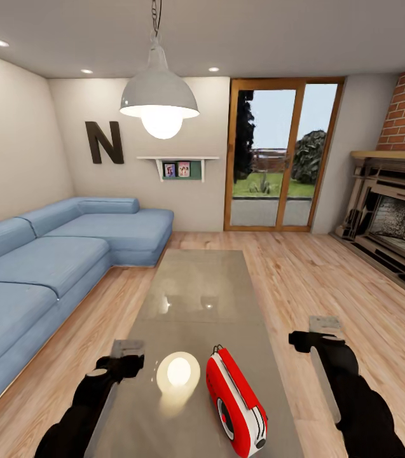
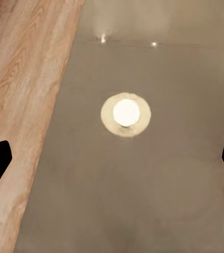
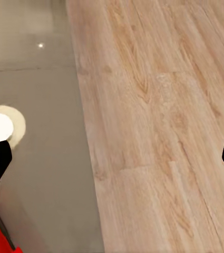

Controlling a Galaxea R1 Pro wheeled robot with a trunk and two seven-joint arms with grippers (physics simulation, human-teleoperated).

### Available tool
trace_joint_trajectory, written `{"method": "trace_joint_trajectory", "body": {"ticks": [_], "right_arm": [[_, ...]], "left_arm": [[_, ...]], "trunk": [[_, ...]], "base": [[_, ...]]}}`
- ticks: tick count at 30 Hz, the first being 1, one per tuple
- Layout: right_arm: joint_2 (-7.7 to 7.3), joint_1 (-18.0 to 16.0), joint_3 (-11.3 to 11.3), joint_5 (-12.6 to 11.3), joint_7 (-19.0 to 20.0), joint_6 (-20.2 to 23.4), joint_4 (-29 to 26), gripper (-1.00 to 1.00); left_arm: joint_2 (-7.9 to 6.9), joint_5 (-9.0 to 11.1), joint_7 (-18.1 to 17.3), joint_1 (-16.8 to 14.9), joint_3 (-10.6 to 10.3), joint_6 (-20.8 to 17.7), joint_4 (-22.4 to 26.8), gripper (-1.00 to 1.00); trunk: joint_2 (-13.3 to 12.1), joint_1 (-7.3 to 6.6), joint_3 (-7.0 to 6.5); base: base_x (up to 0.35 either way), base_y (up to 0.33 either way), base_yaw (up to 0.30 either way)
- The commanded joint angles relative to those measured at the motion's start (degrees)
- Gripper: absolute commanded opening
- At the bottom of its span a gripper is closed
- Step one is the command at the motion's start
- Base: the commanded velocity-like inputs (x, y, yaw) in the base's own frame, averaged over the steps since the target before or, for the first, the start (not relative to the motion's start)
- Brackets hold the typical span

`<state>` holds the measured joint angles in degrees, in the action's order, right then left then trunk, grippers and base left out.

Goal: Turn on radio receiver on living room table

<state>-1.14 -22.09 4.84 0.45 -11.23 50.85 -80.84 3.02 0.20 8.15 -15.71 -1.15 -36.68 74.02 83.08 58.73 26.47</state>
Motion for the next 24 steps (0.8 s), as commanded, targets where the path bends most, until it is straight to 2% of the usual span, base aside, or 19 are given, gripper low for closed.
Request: {"method": "trace_joint_trajectory", "body": {"ticks": [1,3,7,11,16,19,24], "right_arm": [[0.0,-0.72,0.0,-0.01,-0.02,0.23,0.44,1.0],[0.0,-5.4,0.01,-0.01,-0.05,3.12,2.66,1.0],[0.04,-10.32,0.02,-0.07,-0.17,5.18,3.87,1.0],[0.12,-11.86,0.01,-0.19,-0.17,5.61,4.03,1.0],[0.27,-12.23,-0.29,-0.55,0.06,5.73,3.95,1.0],[0.77,-12.27,-1.91,-0.66,0.2,5.74,3.94,1.0],[1.97,-12.27,-7.57,-0.81,0.24,5.75,3.98,1.0]], "left_arm": [[0.16,-0.02,0.01,-0.46,0.01,-0.42,0.0,1.0],[0.62,-0.02,0.02,-2.37,0.01,-2.63,0.18,1.0],[0.81,-0.1,0.09,-3.54,0.01,-3.85,0.57,1.0],[0.82,-0.11,0.11,-3.74,0.01,-4.05,1.18,1.0],[0.77,-0.16,0.11,-3.79,0.01,-4.09,1.37,1.0],[0.76,-0.18,0.11,-3.8,0.01,-4.1,1.39,1.0],[0.76,-0.27,0.11,-3.8,0.01,-4.05,1.15,1.0]], "trunk": [[0.0,0.0,0.01],[0.0,0.0,0.01],[0.0,0.0,0.01],[0.0,0.0,0.01],[0.0,0.0,0.01],[0.0,0.0,0.01],[0.0,0.0,0.01]], "base": [[0.0,0.0,0.0],[0.0,0.0,0.0],[0.0,0.0,0.0],[0.0,0.0,0.0],[0.0,0.0,0.0],[0.0,0.0,0.0],[0.0,0.0,0.0]]}}
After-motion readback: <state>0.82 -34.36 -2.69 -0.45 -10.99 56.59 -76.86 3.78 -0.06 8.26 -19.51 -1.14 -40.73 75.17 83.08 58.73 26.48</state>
